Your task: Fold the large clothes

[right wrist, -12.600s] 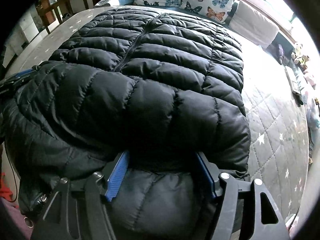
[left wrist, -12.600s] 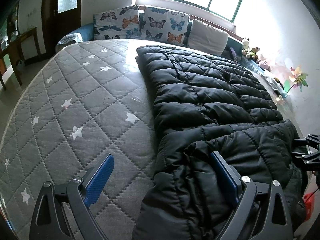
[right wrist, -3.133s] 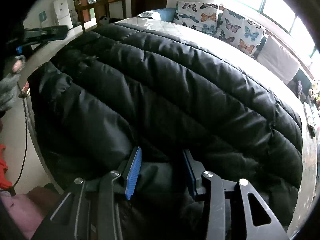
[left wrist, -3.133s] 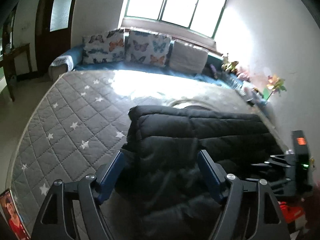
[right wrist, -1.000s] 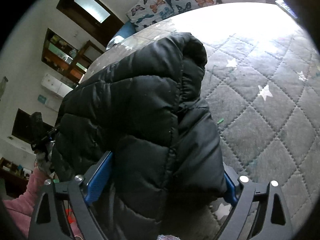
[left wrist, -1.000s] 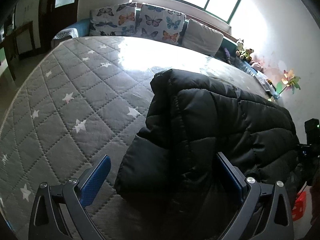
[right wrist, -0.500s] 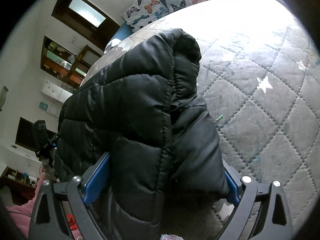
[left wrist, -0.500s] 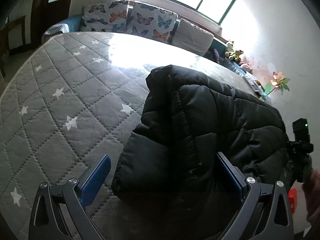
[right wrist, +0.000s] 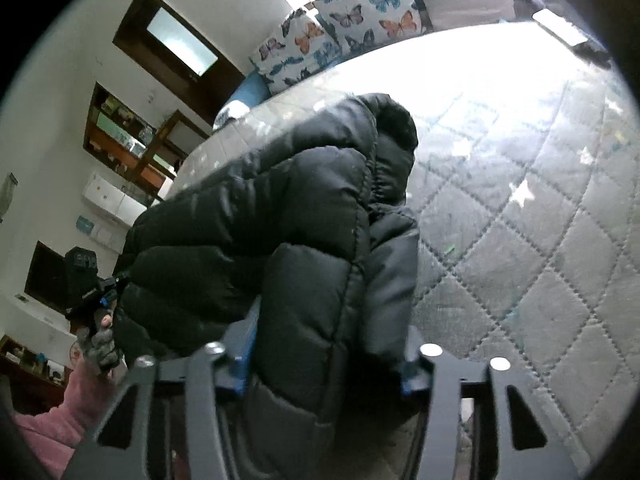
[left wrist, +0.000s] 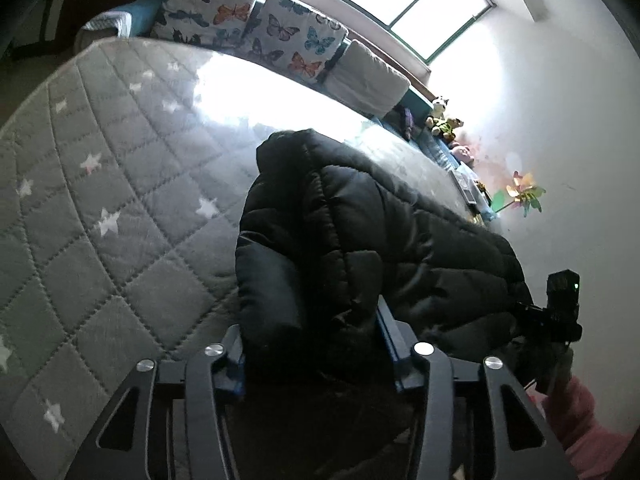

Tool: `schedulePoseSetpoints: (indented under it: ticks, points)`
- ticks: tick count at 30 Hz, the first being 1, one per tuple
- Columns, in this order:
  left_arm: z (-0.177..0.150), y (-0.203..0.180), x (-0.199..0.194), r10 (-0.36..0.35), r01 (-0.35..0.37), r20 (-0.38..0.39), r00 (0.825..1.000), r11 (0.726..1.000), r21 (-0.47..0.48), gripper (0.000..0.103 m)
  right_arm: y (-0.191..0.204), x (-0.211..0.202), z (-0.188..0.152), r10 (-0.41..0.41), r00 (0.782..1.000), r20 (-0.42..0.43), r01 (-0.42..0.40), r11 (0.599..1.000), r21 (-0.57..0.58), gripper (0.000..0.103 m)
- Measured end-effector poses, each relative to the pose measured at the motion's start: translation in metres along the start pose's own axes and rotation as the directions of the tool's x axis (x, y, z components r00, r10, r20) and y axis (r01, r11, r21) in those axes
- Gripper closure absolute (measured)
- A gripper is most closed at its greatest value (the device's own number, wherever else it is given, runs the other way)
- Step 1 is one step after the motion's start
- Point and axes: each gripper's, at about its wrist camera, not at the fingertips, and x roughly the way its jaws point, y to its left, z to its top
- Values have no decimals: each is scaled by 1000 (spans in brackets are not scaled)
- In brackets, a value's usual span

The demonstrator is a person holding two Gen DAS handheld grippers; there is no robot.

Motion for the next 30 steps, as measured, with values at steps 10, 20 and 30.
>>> schedulePoseSetpoints:
  ticks: [10,20,30]
  points:
    - [63,-129,17,-50,48,10,999,990,129,58,-2,-77,44,-56,988,141,70,993,-98,62]
    - [175,-247,159,-121,131,-61,991,974,185,58,-72,-127,129,-272,929,251,294,955,-50,57]
    - [175,-233,278,119,-89,-150,981,977,193,19,-175,-36,113,-551,832,66,548,835,52,19]
